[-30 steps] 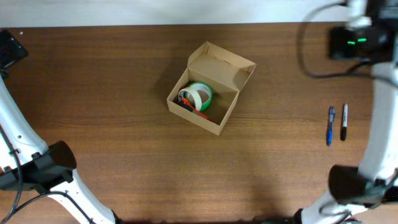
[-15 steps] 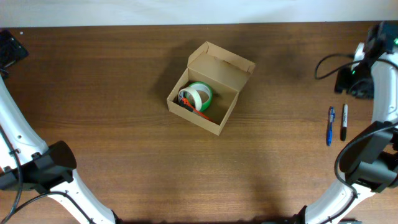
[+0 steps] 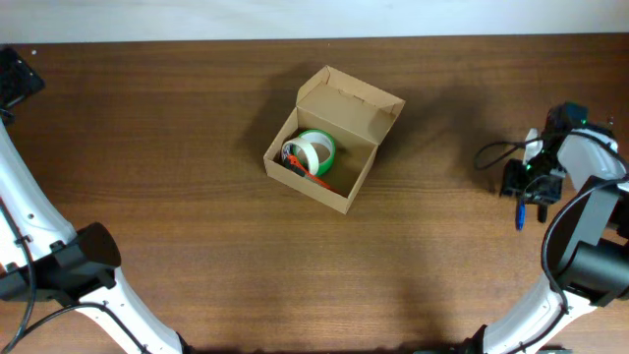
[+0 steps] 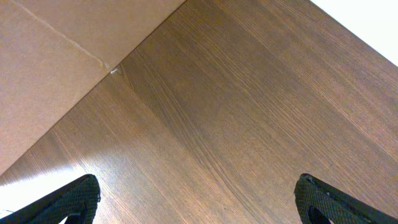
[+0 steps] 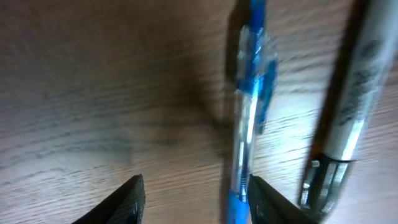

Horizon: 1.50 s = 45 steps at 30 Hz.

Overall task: Pack container
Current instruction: 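Grasp the blue pen with the right gripper, then carry the blue pen with the right gripper over the box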

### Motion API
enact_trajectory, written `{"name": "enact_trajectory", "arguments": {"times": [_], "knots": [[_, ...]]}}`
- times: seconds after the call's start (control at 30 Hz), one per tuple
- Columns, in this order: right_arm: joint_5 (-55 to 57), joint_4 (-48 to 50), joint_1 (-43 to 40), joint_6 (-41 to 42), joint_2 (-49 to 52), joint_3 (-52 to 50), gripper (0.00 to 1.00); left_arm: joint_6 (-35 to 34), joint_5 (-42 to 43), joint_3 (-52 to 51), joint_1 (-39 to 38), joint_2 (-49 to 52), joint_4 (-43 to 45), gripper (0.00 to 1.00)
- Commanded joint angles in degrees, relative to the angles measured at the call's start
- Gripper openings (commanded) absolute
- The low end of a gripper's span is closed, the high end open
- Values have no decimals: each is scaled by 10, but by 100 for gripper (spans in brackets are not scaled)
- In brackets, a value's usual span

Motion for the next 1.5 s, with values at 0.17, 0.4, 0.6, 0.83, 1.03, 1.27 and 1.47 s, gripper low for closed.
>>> {"name": "enact_trajectory", "arguments": {"times": [0.17,0.4,0.6,0.83,1.03,1.27,1.47], "knots": [[-21,8,-12,1,-1,-8,55,5,2,-2,1,-8,-1,100],[-10,22,-12,5,-1,-8,54,5,2,-2,1,-8,-1,100],[31,32,-12,26,20,-8,48,5,2,-2,1,-8,-1,100],[24,30,-12,38,46,-8,4,5,2,-2,1,-8,0,100],[-63,-4,-10,37,37,22,4,5,2,-2,1,-8,-1,100],[-156,-167,16,38,-10,214,4,5,2,-2,1,-8,-1,100],[-120,-311,106,35,-42,459,4,5,2,-2,1,-8,-1,100]]}}
